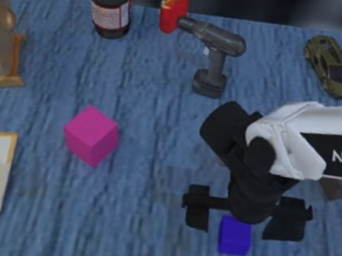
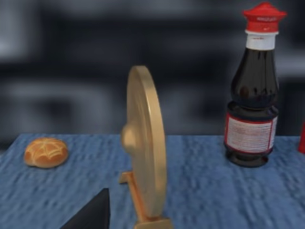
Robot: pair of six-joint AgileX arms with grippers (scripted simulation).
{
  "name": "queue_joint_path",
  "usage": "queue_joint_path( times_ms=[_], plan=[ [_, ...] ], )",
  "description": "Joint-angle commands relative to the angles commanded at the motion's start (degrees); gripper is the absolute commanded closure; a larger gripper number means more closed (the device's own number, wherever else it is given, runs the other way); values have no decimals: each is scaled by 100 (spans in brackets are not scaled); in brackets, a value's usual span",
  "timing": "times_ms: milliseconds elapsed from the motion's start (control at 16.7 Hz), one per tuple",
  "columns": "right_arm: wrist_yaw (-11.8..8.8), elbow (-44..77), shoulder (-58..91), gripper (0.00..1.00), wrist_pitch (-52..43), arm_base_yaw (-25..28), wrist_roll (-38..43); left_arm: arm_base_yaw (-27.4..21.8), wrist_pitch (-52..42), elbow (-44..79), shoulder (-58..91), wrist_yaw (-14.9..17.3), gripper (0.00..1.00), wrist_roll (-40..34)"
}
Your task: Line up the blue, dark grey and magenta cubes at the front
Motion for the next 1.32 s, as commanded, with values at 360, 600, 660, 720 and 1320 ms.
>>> queue_joint_path(
  times_ms=[360, 600, 660, 720, 1320],
  plan=[
    [4, 72, -42, 0, -99, 4, 5, 0, 0, 0, 0, 0, 0, 0],
    [6, 500, -394, 0, -962, 36, 19, 0, 0, 0, 0, 0, 0, 0],
    [2, 615, -497, 0, -1191, 48, 17, 0, 0, 0, 0, 0, 0, 0],
    [-1, 714, -592, 0, -1360, 56, 13, 0, 0, 0, 0, 0, 0, 0],
    [-8, 987, -508, 0, -1561, -370, -615, 0, 0, 0, 0, 0, 0, 0]
  ],
)
